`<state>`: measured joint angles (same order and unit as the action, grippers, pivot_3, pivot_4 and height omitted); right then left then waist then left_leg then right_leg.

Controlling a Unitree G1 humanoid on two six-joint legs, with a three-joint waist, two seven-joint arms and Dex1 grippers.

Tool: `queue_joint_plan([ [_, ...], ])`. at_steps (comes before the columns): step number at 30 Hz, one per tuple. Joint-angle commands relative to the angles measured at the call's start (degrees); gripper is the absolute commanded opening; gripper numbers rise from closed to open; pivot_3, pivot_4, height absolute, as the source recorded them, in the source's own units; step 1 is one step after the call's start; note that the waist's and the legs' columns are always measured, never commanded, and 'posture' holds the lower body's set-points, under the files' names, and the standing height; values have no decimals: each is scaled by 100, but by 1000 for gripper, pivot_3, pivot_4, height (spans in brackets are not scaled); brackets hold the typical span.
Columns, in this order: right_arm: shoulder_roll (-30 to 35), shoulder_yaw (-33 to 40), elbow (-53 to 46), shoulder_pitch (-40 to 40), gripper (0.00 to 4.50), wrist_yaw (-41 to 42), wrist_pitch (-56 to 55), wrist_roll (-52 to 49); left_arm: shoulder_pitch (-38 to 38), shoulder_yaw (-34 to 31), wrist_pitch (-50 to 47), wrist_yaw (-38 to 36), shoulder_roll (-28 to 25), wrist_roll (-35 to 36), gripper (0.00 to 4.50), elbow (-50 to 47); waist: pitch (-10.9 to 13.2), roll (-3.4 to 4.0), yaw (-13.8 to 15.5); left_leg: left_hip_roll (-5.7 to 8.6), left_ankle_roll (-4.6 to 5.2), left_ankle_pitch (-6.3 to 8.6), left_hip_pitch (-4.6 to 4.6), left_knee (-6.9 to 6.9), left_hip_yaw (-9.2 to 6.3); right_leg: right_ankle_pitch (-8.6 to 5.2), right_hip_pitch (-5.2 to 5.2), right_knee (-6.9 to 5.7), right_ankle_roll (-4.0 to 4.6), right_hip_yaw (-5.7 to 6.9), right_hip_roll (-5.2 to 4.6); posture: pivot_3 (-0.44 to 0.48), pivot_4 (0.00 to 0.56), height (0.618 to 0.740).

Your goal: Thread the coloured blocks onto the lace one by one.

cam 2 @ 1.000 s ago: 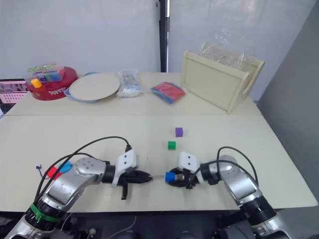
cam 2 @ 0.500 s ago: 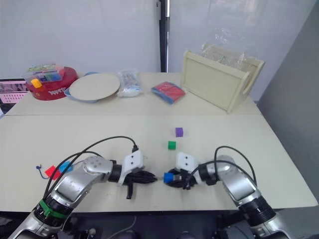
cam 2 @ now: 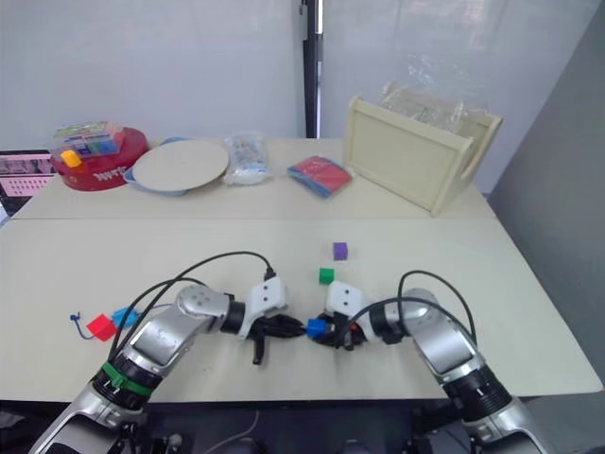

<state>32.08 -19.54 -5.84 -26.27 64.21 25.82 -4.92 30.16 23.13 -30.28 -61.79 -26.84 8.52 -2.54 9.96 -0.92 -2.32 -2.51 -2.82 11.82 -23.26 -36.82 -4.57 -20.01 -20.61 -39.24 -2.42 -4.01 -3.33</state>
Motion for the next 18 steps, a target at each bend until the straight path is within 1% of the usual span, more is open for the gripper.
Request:
queue_joint_plan([
  [1,-311,-307,-215,2,1276,-79,-11,-60,96,128,218,-224,269,261,0,-373,0,0,-7,0,0,0,4,0,0,0,5,1,0,0,0,0,150,740],
  [3,-262,-295,-233,56,1276,-84,19,-21,35,29,286,-324,62,228,702,-416,0,0,-17,-1,1,0,7,1,-1,0,8,2,0,1,1,0,150,740],
  [5,-221,-291,-232,88,1276,-81,27,4,-22,-31,376,-416,-175,146,1292,-470,0,0,-35,-2,1,1,8,2,-1,0,8,3,0,1,3,0,150,740],
  [8,-178,-281,-254,134,1276,-61,24,5,-69,-255,296,-402,-383,193,2295,-552,0,0,-25,-3,1,1,7,5,-1,0,8,4,0,1,3,0,150,740],
  [13,-115,-284,-299,172,1276,-38,38,-23,-289,-553,257,-398,-760,269,2331,-715,0,0,-29,-3,1,1,6,5,-2,0,8,6,0,1,2,0,150,740],
  [18,-116,-298,-290,140,1276,-42,51,-44,-526,-651,234,-313,-860,330,2331,-846,0,0,-11,-3,1,1,5,6,-2,0,8,9,-1,2,2,0,150,740],
])
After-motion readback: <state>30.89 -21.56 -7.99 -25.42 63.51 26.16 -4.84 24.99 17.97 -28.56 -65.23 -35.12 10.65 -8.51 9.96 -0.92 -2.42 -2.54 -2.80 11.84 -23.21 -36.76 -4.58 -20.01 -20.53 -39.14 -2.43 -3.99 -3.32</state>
